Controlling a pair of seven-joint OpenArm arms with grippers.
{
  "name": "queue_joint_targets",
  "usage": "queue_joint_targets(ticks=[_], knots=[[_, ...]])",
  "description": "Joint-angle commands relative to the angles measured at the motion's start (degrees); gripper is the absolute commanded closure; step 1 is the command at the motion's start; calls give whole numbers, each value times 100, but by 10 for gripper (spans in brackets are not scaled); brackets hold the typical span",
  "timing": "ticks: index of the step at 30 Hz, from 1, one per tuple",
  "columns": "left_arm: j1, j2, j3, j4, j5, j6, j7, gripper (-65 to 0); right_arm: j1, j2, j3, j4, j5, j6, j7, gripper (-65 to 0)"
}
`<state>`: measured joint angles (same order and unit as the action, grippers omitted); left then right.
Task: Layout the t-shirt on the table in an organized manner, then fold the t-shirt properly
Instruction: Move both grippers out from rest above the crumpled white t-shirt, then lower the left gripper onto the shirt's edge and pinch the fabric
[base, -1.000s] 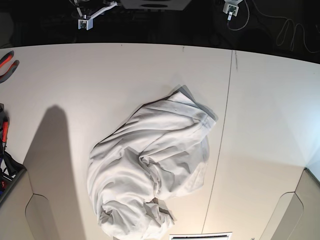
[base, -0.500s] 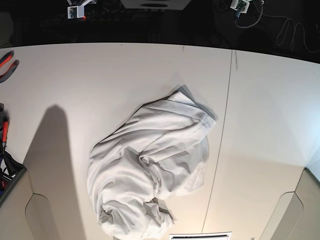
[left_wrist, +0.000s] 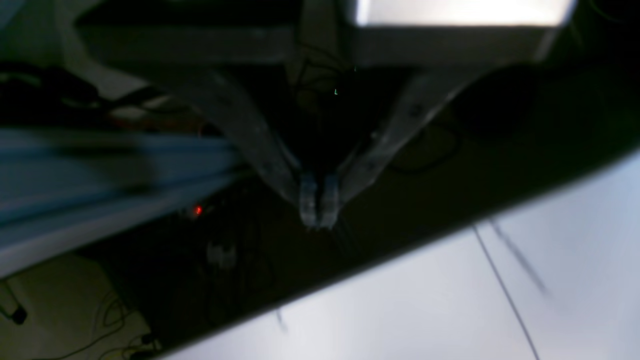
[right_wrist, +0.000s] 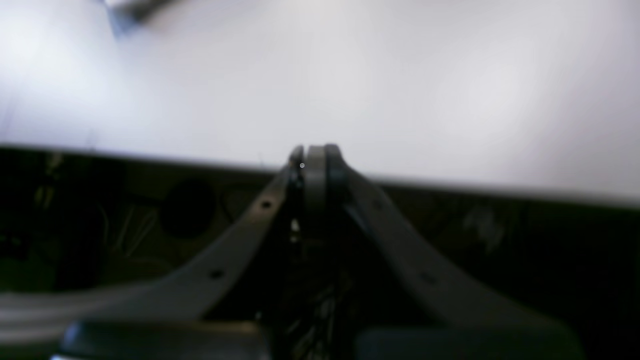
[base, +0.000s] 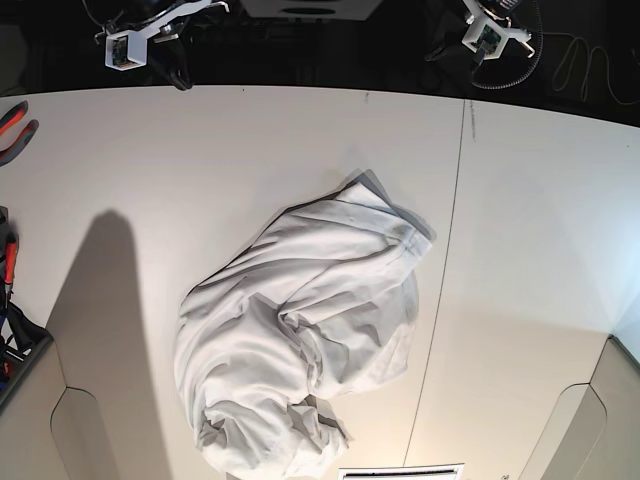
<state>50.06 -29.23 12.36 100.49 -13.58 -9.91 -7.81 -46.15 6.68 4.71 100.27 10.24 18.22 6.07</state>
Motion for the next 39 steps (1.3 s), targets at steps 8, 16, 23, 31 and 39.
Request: queue_joint_targets(ticks=[8, 16, 23, 31, 39], knots=[[-636, -31, -7, 122, -28, -13, -114, 0, 308, -20, 9, 249, 24, 26, 133, 0], [-1340, -28, -7, 122, -28, 81, -90, 0, 763, -94, 4, 247, 22, 20, 109, 0], [-1856, -22, -7, 122, -31, 326, 103, 0, 1211, -498, 4, 247, 24, 20, -116, 0], [-2164, 4, -7, 105, -31, 326, 254, 0, 1440, -511, 4, 247, 22, 20, -321, 0], [-2164, 87, -7, 103, -31, 326, 254, 0, 1539, -509, 4, 236, 20, 20, -334, 0]])
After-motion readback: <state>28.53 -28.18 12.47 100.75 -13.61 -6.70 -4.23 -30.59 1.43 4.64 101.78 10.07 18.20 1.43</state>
